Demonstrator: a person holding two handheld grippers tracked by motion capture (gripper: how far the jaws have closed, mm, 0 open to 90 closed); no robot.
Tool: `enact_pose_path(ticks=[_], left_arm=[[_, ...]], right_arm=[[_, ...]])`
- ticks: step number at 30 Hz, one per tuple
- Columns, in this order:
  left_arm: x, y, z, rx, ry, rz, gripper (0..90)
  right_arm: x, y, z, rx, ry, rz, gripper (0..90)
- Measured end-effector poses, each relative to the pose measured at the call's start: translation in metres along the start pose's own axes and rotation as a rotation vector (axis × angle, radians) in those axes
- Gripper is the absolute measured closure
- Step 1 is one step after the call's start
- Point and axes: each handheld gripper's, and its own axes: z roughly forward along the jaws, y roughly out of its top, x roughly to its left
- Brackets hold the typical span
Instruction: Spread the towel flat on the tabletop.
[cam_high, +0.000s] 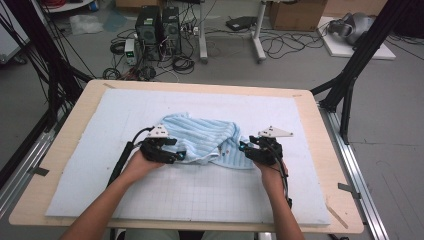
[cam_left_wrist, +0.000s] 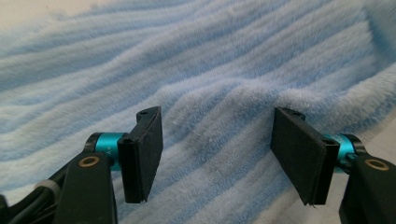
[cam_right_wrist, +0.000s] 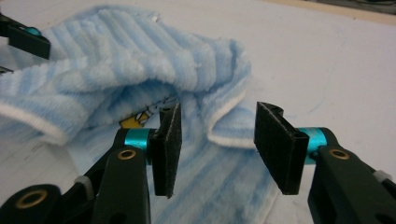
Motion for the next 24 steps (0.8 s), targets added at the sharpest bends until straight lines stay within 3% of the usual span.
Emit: enact_pose_path(ticks=[2, 4, 5, 7, 9, 10, 13, 14, 16, 20, 24], left_arm=[[-0.003, -0.001, 0.005, 0.036, 0.010, 0.037, 34.2], [-0.006, -0.001, 0.006, 0.040, 0.032, 0.082, 36.5], [-0.007, 0.000, 0.006, 0.041, 0.034, 0.087, 42.6], [-0.007, 0.002, 0.004, 0.040, 0.029, 0.129, 70.3], [-0.005, 0.004, 0.004, 0.036, 0.030, 0.113, 80.6], [-0.002, 0.006, 0.003, 0.021, 0.047, 0.104, 81.2], [0.012, 0.011, -0.003, -0.050, 0.067, 0.022, 81.6], [0.020, 0.013, -0.008, -0.086, 0.062, -0.016, 82.3], [0.023, 0.014, -0.010, -0.098, 0.057, -0.031, 82.5], [0.028, 0.016, -0.019, -0.154, 0.046, -0.066, 84.3], [0.031, 0.016, -0.024, -0.156, 0.061, -0.065, 84.8]], right_arm=[[0.000, -0.004, -0.001, 0.000, 0.014, -0.010, 51.1], [0.000, -0.004, -0.002, -0.002, 0.022, 0.000, 51.0], [-0.001, -0.004, -0.002, -0.012, 0.028, -0.006, 51.1], [0.001, -0.003, -0.002, -0.013, 0.040, -0.008, 51.2], [0.005, -0.004, 0.001, 0.009, 0.057, -0.030, 52.7], [0.007, -0.005, 0.003, 0.015, 0.069, -0.038, 53.0], [0.011, -0.005, 0.006, 0.031, 0.087, -0.053, 54.1], [0.017, -0.005, 0.009, 0.033, 0.126, -0.078, 54.7], [0.022, -0.004, 0.011, 0.037, 0.146, -0.087, 55.0], [0.049, -0.003, 0.026, 0.067, 0.231, -0.163, 55.3], [0.071, -0.002, 0.045, 0.102, 0.278, -0.210, 56.5]])
